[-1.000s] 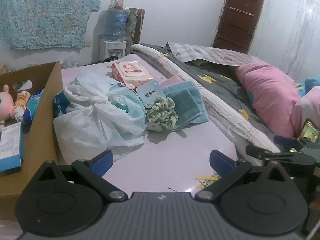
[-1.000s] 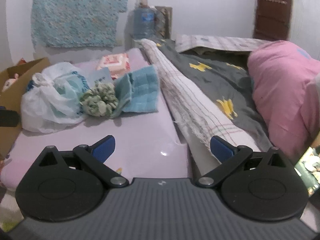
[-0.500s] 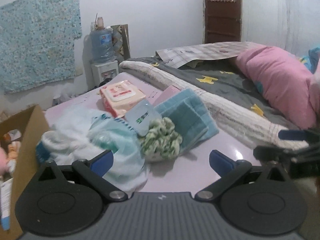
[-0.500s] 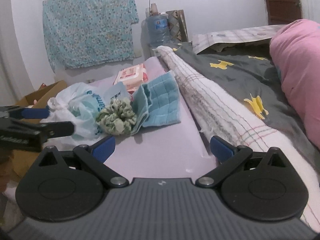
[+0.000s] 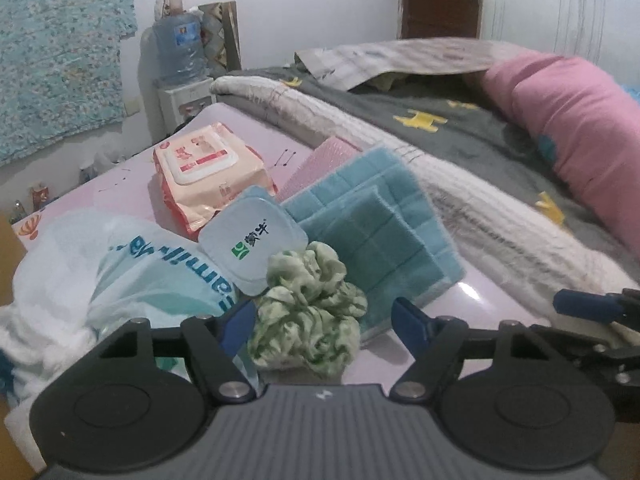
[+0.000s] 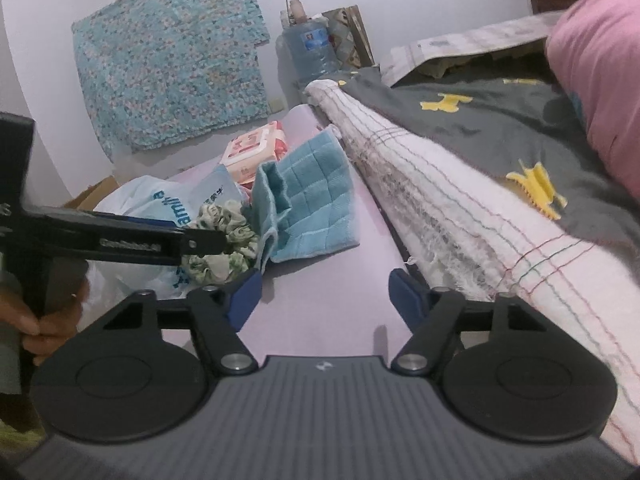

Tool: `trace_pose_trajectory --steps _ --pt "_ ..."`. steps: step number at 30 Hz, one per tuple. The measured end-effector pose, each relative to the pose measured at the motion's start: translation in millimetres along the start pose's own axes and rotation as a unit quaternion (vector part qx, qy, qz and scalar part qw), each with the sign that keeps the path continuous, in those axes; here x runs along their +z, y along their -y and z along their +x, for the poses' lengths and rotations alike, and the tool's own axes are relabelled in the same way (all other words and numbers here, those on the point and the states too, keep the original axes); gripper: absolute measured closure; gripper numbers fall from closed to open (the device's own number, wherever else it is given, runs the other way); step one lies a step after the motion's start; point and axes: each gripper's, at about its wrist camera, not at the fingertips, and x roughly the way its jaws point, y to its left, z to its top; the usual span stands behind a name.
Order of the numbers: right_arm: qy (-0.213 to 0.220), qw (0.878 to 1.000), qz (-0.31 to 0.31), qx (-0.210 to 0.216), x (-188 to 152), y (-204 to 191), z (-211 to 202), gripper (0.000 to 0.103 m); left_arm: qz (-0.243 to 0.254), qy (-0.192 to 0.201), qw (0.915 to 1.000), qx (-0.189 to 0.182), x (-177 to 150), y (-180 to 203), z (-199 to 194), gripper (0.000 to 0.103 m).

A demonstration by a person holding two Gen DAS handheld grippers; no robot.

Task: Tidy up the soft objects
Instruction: 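Close the left gripper on the green scrunchie while the right gripper grasps the blue towel, then lift the green scrunchie with the left gripper while the right gripper lifts the blue towel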

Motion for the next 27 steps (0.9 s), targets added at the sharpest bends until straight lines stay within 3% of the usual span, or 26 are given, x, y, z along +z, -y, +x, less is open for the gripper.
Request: trace_pose_trajectory --steps 5,10,15,20,27 --pt "-0.009 0.999 0.032 0.023 3.8 10.5 16.5 0.050 0.017 -0.033 0.9992 0.012 3.4 1.3 25.4 0.027" --pt "-0.004 0.998 0.052 0.042 8.0 17.6 26.2 0.051 0.024 -0.042 0.9985 0.026 2.3 3.6 38.3 0.040" --pt "-0.001 0.996 0.067 0.063 13.5 22.5 32.9 0.051 0.019 -0.032 0.9992 0.017 4.5 0.8 34.1 0.071" --pt "0.009 0.992 0.079 0.096 26.3 20.2 42.8 0.051 -0.007 -0.030 0.9995 -0.002 8.2 -5.8 26.7 0.089" --pt "-0.006 0.986 0.087 0.140 49.1 11.1 81.9 0.049 -0.043 -0.018 0.9986 -0.025 9.1 -14.2 4.1 0.091"
